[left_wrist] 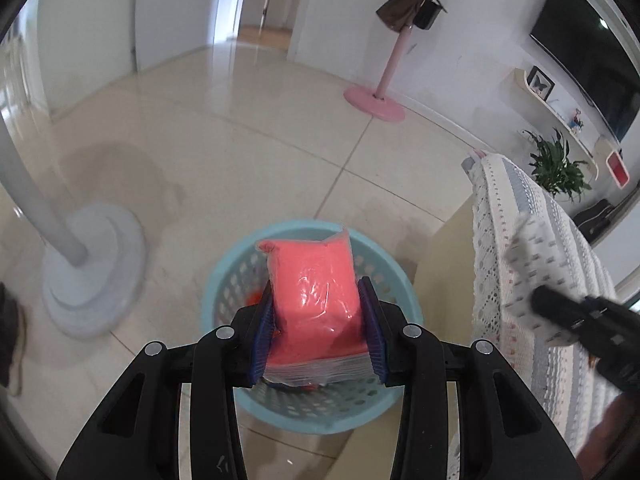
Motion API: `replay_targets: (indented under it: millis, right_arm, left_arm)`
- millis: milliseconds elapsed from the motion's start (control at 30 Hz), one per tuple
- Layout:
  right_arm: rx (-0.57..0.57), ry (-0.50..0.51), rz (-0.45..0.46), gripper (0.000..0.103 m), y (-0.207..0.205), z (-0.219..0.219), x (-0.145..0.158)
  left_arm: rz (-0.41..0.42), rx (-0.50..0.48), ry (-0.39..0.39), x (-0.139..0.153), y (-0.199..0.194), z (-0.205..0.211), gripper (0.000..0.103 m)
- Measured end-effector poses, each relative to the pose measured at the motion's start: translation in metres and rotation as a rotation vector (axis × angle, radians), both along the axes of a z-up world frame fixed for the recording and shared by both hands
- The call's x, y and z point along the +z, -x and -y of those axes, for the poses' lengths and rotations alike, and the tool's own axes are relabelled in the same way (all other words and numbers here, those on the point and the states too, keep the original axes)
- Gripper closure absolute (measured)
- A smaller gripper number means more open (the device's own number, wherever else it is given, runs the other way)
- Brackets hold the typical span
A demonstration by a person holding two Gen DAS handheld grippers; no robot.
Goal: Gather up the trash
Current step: 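Carry pink packet and heart-print cloth to the blue basket and release both, then grasp the orange snack bag with the left tool while the right tool grasps the teal packet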
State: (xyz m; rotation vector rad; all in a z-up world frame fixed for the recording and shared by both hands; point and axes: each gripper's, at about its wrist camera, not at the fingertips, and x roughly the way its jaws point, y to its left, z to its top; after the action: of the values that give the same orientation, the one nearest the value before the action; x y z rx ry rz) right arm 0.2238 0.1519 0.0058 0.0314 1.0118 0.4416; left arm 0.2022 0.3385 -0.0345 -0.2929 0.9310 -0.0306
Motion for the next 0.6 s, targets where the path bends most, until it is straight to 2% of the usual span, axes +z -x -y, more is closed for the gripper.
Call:
replay_targets:
  millis: [100,200,267,300,333,367,400,600]
  right_arm:
    - [0.006,0.009,-0.02,0.086,-0.008,-0.01,-0.013]
    - [0.006,0.007,-0.028,0.086,-0.013,-0.018,-0.019]
    - [-0.001,0.006,-0.037,0.081,-0.015,-0.021,-0.022]
    - [-0.004,0.004,-0.043,0.073,-0.016,-0.02,-0.023]
    - [-0.006,0.004,-0.045,0.06,-0.017,-0.021,-0.023]
    - [-0.012,0.005,-0.04,0.054,-0.018,-0.018,-0.022]
    - [-0.017,0.005,-0.027,0.048,-0.016,-0.017,-0.019]
    - [-0.01,-0.022,0.012,0.048,-0.012,-0.002,-0.007]
  left_arm:
    - [-0.018,0.002,0.037,-0.007,-0.004,-0.006,0.064]
    - [-0.03,0.003,0.02,-0.015,-0.003,-0.003,0.064]
    - [-0.033,0.006,0.023,-0.016,-0.001,-0.005,0.063]
    - [-0.033,0.01,0.025,-0.016,0.0,-0.004,0.061]
    - [-0.031,0.01,0.036,-0.015,0.0,-0.004,0.053]
    - [-0.029,0.013,0.043,-0.014,-0.001,-0.005,0.045]
    - [-0.026,0.025,0.049,-0.012,0.001,-0.006,0.042]
    - [0.031,0.019,0.07,0.005,0.006,-0.004,0.04]
